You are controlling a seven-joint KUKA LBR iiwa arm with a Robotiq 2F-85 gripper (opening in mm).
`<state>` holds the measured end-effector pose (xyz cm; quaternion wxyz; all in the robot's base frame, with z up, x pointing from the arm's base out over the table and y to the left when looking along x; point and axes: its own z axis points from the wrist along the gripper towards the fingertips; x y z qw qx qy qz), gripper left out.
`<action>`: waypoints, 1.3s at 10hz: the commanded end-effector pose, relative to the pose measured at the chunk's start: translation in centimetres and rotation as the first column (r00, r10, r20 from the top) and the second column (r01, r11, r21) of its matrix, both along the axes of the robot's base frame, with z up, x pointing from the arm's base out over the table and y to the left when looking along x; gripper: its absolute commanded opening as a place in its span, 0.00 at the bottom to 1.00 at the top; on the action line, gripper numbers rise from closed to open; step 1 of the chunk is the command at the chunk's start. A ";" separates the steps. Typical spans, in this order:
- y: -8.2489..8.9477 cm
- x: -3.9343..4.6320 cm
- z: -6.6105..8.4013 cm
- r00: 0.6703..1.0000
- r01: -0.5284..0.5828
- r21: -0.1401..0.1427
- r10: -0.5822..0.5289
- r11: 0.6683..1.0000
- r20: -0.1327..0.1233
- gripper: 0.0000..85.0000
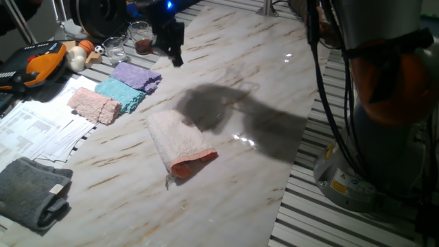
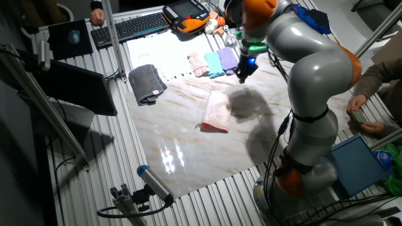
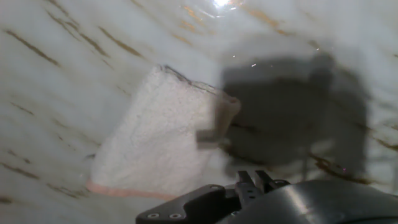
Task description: Clean the table with a cloth
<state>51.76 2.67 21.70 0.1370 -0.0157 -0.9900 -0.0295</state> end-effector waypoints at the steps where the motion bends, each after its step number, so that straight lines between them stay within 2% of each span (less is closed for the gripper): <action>1: 2.1 0.07 -1.0 1.000 0.015 -0.001 -0.015 1.000 0.008 0.40; 3: 5.3 -0.67 -3.4 0.998 0.054 -0.010 -0.053 0.998 0.045 0.40; 4: 6.9 -1.34 -5.0 0.994 0.084 -0.014 -0.083 0.996 0.071 0.40; 5: 7.9 -1.84 -6.3 0.991 0.107 -0.005 -0.106 0.994 0.084 0.40; 6: 8.7 -1.99 -7.4 0.988 0.128 0.010 -0.128 0.992 0.085 0.60; 8: 9.4 -1.66 -8.9 0.981 0.169 0.025 -0.171 0.985 0.094 0.60; 10: 9.6 -1.23 -9.8 0.973 0.198 0.035 -0.201 0.980 0.113 0.60; 11: 9.7 -1.26 -10.3 0.969 0.210 0.037 -0.213 0.977 0.128 0.80; 12: 9.8 -1.35 -10.8 0.965 0.215 0.034 -0.218 0.976 0.147 0.80; 13: 9.9 -1.39 -11.2 0.962 0.224 0.035 -0.227 0.974 0.153 0.80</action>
